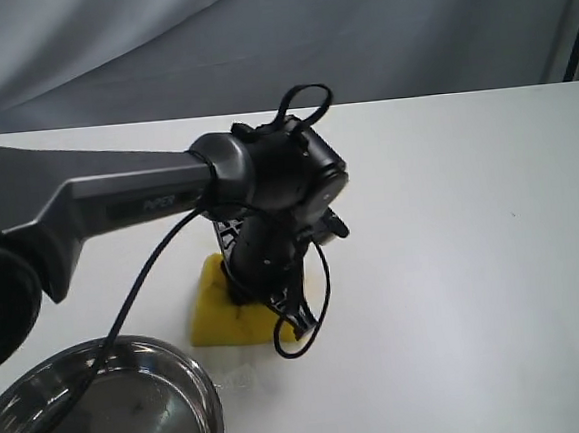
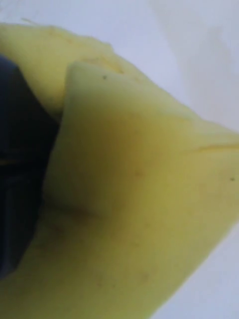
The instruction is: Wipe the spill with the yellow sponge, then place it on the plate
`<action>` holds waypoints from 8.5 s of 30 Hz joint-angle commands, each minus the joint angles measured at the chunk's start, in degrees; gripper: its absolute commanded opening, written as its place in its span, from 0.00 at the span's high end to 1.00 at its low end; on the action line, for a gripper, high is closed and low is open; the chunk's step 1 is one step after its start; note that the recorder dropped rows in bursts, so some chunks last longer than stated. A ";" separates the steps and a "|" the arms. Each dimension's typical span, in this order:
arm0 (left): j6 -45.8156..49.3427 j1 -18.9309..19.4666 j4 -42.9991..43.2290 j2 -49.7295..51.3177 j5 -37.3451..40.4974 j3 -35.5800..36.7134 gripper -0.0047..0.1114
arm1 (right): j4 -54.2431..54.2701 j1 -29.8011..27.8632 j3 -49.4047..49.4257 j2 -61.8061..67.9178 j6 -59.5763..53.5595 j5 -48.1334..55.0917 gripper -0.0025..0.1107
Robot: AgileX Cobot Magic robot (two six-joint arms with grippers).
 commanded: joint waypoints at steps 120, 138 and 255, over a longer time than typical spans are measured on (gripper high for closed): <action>0.00 24.25 -10.01 7.00 0.46 -13.95 0.96 | -0.72 0.24 0.15 0.18 -0.09 -0.66 0.98; 9.30 -3.88 -18.36 5.98 0.46 -13.95 0.96 | -0.72 0.24 0.15 0.18 -0.09 -0.66 0.98; -5.42 53.82 -17.83 -73.52 -8.04 44.13 0.96 | -0.72 0.24 0.15 0.18 -0.09 -0.66 0.98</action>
